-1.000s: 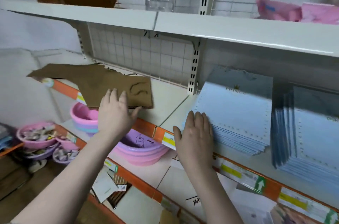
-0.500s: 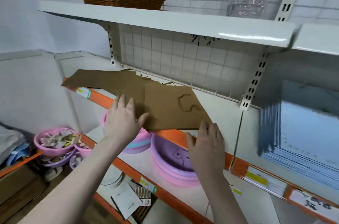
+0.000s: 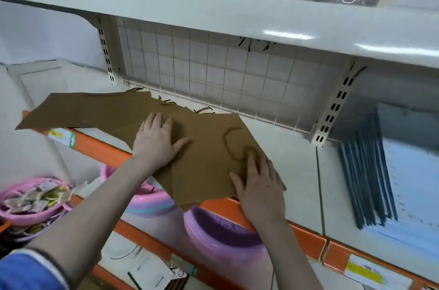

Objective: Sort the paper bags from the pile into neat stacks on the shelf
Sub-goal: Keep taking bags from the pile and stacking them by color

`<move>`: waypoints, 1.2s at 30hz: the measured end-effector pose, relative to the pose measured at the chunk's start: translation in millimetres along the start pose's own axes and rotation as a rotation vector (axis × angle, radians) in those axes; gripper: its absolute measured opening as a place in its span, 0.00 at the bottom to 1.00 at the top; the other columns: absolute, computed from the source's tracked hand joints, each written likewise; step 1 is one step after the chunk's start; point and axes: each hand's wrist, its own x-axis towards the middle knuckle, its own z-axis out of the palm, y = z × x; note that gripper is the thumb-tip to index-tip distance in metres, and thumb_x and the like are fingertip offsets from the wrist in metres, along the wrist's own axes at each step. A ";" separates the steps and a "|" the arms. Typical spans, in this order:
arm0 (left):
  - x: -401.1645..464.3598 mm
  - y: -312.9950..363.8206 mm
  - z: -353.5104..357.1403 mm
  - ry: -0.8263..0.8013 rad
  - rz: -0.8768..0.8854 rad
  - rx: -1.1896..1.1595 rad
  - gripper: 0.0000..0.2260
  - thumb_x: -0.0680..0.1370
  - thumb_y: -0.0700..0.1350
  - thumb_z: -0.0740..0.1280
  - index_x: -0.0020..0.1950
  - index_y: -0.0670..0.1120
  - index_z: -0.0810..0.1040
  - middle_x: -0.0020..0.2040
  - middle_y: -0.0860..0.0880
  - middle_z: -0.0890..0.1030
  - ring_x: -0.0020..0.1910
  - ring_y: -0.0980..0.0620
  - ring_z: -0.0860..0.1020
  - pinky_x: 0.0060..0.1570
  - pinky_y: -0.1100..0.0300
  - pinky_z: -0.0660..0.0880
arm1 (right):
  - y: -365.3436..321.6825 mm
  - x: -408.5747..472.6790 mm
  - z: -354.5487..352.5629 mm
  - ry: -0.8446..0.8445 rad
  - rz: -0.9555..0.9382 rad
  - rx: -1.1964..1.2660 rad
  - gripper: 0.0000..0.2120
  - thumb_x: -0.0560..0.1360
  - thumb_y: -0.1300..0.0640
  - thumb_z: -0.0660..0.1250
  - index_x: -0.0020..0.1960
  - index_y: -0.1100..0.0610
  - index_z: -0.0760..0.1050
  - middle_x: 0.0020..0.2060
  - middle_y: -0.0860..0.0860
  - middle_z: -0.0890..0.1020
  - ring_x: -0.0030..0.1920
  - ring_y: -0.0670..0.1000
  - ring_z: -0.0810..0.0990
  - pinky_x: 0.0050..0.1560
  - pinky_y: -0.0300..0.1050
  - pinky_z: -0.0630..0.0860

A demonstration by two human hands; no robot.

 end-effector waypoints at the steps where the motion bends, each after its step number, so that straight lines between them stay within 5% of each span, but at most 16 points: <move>1: 10.9 -0.6 2.1 -0.025 0.016 0.011 0.35 0.76 0.66 0.55 0.75 0.44 0.59 0.75 0.40 0.57 0.75 0.42 0.52 0.74 0.50 0.50 | 1.1 8.1 0.7 -0.052 -0.015 -0.013 0.39 0.72 0.34 0.33 0.77 0.52 0.48 0.76 0.55 0.54 0.75 0.56 0.50 0.74 0.52 0.48; 4: 40.6 -2.5 7.4 -0.100 0.055 0.038 0.37 0.75 0.68 0.54 0.76 0.46 0.56 0.77 0.43 0.55 0.76 0.44 0.50 0.74 0.50 0.48 | 9.8 29.6 4.3 -0.164 -0.091 -0.025 0.36 0.75 0.32 0.35 0.77 0.49 0.48 0.76 0.53 0.51 0.76 0.55 0.46 0.74 0.53 0.44; 8: 66.3 -5.3 19.5 -0.224 0.072 0.070 0.41 0.72 0.71 0.52 0.77 0.47 0.54 0.77 0.44 0.55 0.76 0.45 0.51 0.73 0.48 0.48 | 30.3 45.7 2.6 -0.256 -0.138 -0.008 0.46 0.63 0.26 0.28 0.77 0.44 0.43 0.77 0.51 0.45 0.76 0.53 0.40 0.73 0.51 0.38; 12: 75.1 -1.1 29.5 -0.302 0.067 0.010 0.41 0.70 0.72 0.54 0.76 0.47 0.57 0.75 0.43 0.61 0.73 0.43 0.58 0.72 0.48 0.53 | 46.8 60.9 -4.9 -0.327 -0.157 0.017 0.30 0.78 0.36 0.46 0.76 0.43 0.42 0.77 0.50 0.43 0.76 0.51 0.38 0.72 0.48 0.35; 16: 75.0 1.1 29.4 -0.286 0.052 -0.029 0.42 0.70 0.71 0.58 0.75 0.46 0.60 0.73 0.43 0.64 0.71 0.41 0.62 0.69 0.50 0.59 | 52.0 68.5 -8.2 -0.339 -0.166 0.016 0.30 0.78 0.37 0.49 0.76 0.43 0.44 0.77 0.49 0.43 0.76 0.51 0.38 0.72 0.48 0.34; 22: 79.8 -6.0 28.5 -0.371 0.029 -0.069 0.48 0.64 0.75 0.58 0.77 0.49 0.55 0.76 0.43 0.57 0.75 0.42 0.55 0.73 0.48 0.50 | 53.3 70.2 -10.5 -0.343 -0.168 0.038 0.29 0.78 0.39 0.50 0.76 0.43 0.46 0.77 0.50 0.43 0.76 0.51 0.39 0.72 0.48 0.35; 30: 70.8 6.5 22.5 -0.308 -0.057 -0.056 0.46 0.63 0.72 0.65 0.72 0.46 0.63 0.67 0.38 0.66 0.67 0.38 0.62 0.65 0.47 0.63 | 66.0 72.2 -12.8 -0.282 0.068 -0.056 0.32 0.78 0.38 0.51 0.77 0.49 0.47 0.76 0.57 0.48 0.76 0.56 0.45 0.74 0.49 0.43; 36: 60.0 5.7 16.2 -0.157 -0.118 -0.150 0.33 0.67 0.66 0.69 0.55 0.39 0.70 0.56 0.38 0.74 0.57 0.39 0.72 0.55 0.49 0.70 | 67.4 61.8 -5.8 -0.126 0.261 -0.076 0.28 0.80 0.40 0.49 0.74 0.54 0.56 0.71 0.60 0.62 0.72 0.59 0.61 0.71 0.52 0.60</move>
